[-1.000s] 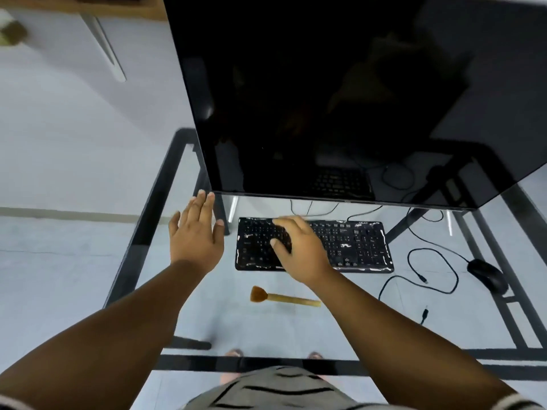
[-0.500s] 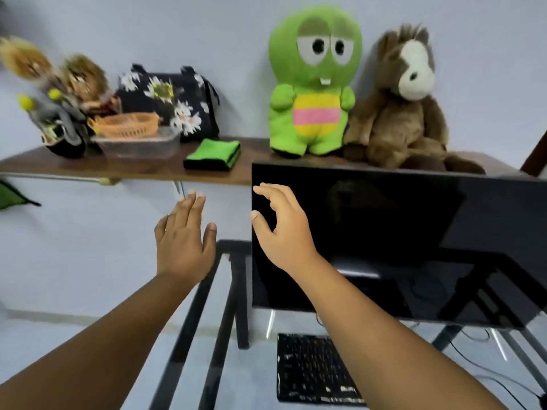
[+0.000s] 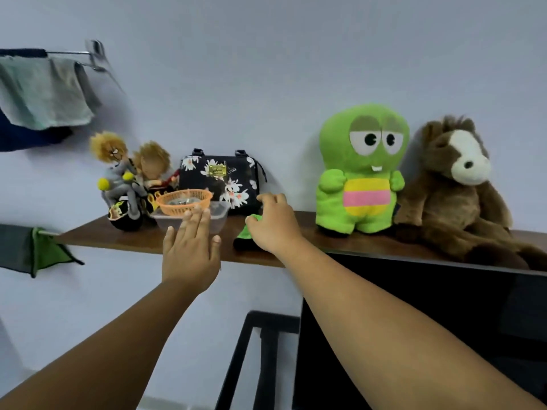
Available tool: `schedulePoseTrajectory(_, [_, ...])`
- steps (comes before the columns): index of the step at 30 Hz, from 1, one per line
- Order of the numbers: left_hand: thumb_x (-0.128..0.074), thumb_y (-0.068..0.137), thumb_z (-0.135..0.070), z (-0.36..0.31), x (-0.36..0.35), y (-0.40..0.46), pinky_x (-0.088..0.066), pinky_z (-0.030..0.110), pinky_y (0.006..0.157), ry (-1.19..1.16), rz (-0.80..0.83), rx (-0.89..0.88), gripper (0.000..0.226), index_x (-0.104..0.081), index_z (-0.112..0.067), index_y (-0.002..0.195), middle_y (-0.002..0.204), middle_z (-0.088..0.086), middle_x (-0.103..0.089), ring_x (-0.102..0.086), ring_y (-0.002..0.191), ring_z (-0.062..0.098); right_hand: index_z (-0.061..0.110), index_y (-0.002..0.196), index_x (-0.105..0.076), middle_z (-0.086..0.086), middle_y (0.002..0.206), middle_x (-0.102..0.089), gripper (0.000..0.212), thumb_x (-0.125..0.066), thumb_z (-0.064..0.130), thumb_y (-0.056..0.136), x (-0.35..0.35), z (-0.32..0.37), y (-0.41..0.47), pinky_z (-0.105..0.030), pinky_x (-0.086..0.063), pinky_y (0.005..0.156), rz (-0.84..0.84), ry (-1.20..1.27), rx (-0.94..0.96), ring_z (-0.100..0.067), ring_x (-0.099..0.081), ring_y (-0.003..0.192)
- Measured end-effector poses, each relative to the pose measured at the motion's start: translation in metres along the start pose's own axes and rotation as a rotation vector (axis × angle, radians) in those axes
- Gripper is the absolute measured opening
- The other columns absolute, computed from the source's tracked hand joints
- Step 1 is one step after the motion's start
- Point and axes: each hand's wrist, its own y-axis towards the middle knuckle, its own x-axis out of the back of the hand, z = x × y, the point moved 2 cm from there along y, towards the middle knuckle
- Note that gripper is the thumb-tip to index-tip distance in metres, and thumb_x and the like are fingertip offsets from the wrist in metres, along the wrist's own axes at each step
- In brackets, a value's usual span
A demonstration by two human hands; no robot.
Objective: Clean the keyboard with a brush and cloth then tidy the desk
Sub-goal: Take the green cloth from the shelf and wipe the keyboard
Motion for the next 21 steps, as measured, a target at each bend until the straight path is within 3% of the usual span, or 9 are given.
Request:
schedulePoseTrajectory(4, [-0.012, 0.092, -0.046, 0.006, -0.012, 0.01, -0.005, 0.045, 0.119, 0.023, 0.098, -0.014, 0.067, -0.013, -0.022, 0.155, 0.162, -0.005, -0.006, -0.001, 0.149, 0.012, 0.024, 0.145, -0.034, -0.009, 0.147, -0.031, 0.072, -0.052, 0.059, 0.085, -0.023, -0.007, 0.026, -0.05, -0.038, 0.106, 0.213, -0.207, -0.212, -0.038, -0.035, 0.133])
schedulePoseTrajectory(8, [-0.009, 0.096, -0.045, 0.012, -0.023, 0.012, 0.0, 0.042, 0.119, 0.054, 0.167, -0.016, 0.064, -0.004, -0.024, 0.155, 0.162, -0.006, 0.004, 0.007, 0.149, 0.011, 0.03, 0.137, -0.043, -0.01, 0.146, -0.037, 0.078, -0.053, 0.073, 0.073, -0.04, -0.012, 0.034, -0.051, -0.035, 0.1, 0.346, -0.35, -0.271, -0.036, -0.033, 0.135])
schedulePoseTrajectory(13, [-0.006, 0.093, -0.047, 0.015, -0.029, 0.012, 0.002, 0.04, 0.118, 0.062, 0.163, -0.03, 0.066, -0.001, -0.024, 0.155, 0.162, -0.006, 0.007, 0.009, 0.148, 0.011, 0.025, 0.137, -0.044, -0.01, 0.141, -0.04, 0.075, -0.059, 0.061, 0.073, -0.042, -0.011, 0.047, -0.05, -0.037, 0.102, 0.411, -0.418, -0.317, -0.038, -0.037, 0.13])
schedulePoseTrajectory(17, [-0.006, 0.092, -0.047, 0.014, -0.029, 0.012, 0.001, 0.04, 0.118, 0.057, 0.148, -0.025, 0.067, -0.004, -0.023, 0.155, 0.162, -0.005, 0.004, 0.007, 0.149, 0.012, 0.017, 0.135, -0.047, -0.013, 0.135, -0.041, 0.053, -0.055, 0.037, 0.087, -0.036, -0.014, 0.055, -0.038, -0.046, 0.092, 0.439, -0.486, -0.265, -0.032, -0.05, 0.118])
schedulePoseTrajectory(21, [-0.007, 0.092, -0.048, 0.008, -0.027, 0.012, 0.002, 0.04, 0.118, 0.055, 0.145, -0.038, 0.067, -0.004, -0.023, 0.155, 0.162, -0.005, 0.004, 0.007, 0.149, 0.012, 0.013, 0.134, -0.048, -0.016, 0.134, -0.04, 0.046, -0.051, 0.03, 0.091, -0.03, -0.019, 0.056, -0.035, -0.046, 0.081, 0.414, -0.499, -0.219, -0.031, -0.054, 0.113])
